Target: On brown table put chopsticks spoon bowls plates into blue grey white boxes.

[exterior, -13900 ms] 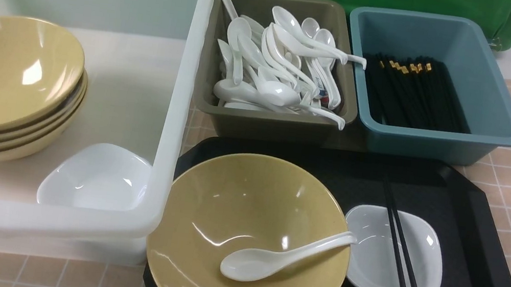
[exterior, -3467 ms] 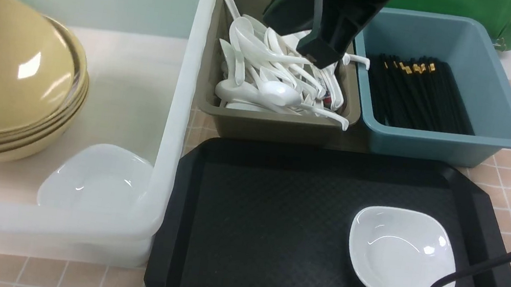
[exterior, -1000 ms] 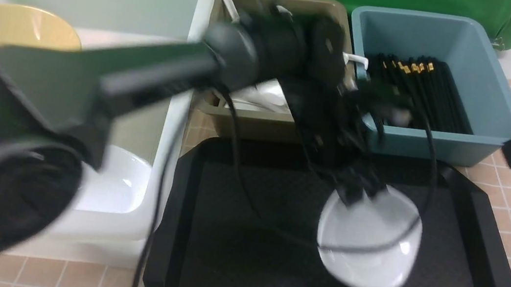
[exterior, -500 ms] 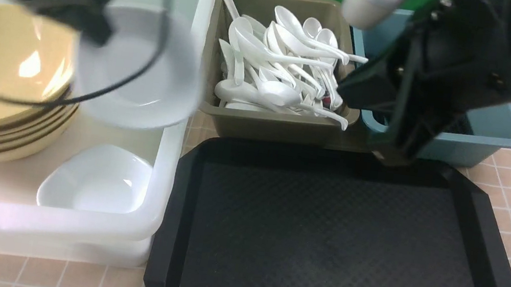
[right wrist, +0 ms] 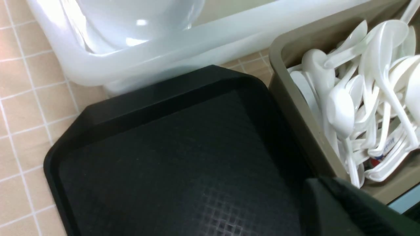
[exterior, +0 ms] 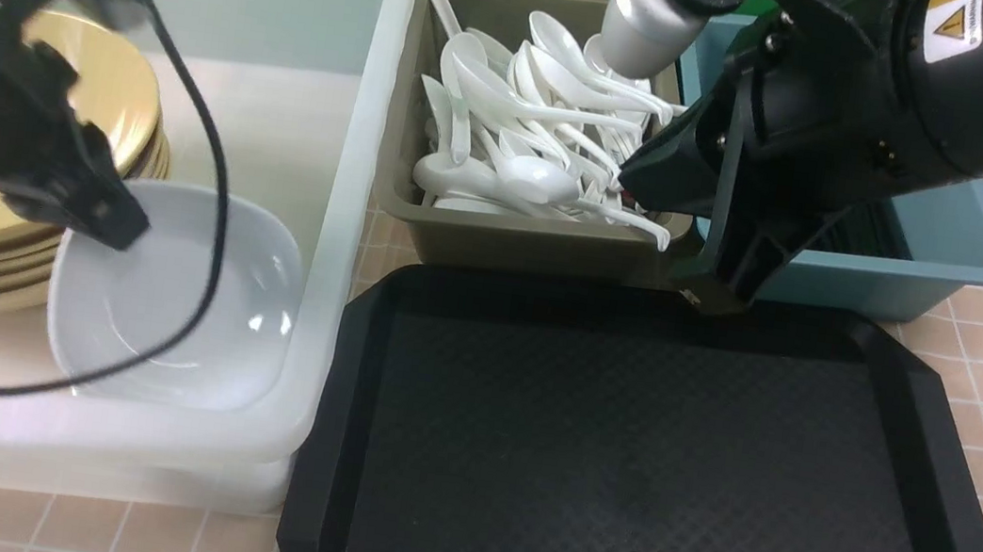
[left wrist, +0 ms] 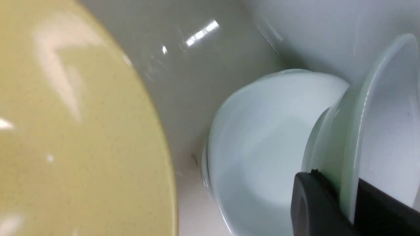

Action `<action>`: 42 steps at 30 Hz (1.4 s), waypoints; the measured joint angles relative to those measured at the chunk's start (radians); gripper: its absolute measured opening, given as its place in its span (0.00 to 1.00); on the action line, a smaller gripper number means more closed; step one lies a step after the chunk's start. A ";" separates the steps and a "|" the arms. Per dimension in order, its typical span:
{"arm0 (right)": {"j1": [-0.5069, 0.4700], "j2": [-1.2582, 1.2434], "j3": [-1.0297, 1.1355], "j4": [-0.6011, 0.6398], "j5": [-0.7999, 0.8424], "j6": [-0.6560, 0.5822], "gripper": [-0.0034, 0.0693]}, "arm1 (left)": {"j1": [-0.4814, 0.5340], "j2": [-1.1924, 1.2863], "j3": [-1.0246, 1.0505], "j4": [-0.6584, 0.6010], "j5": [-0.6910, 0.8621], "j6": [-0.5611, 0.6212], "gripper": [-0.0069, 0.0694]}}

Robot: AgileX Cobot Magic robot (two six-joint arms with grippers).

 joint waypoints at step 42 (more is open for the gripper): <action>0.000 -0.515 0.406 -0.141 -0.116 0.323 0.15 | -0.051 -0.799 0.429 0.335 -0.113 -0.607 0.09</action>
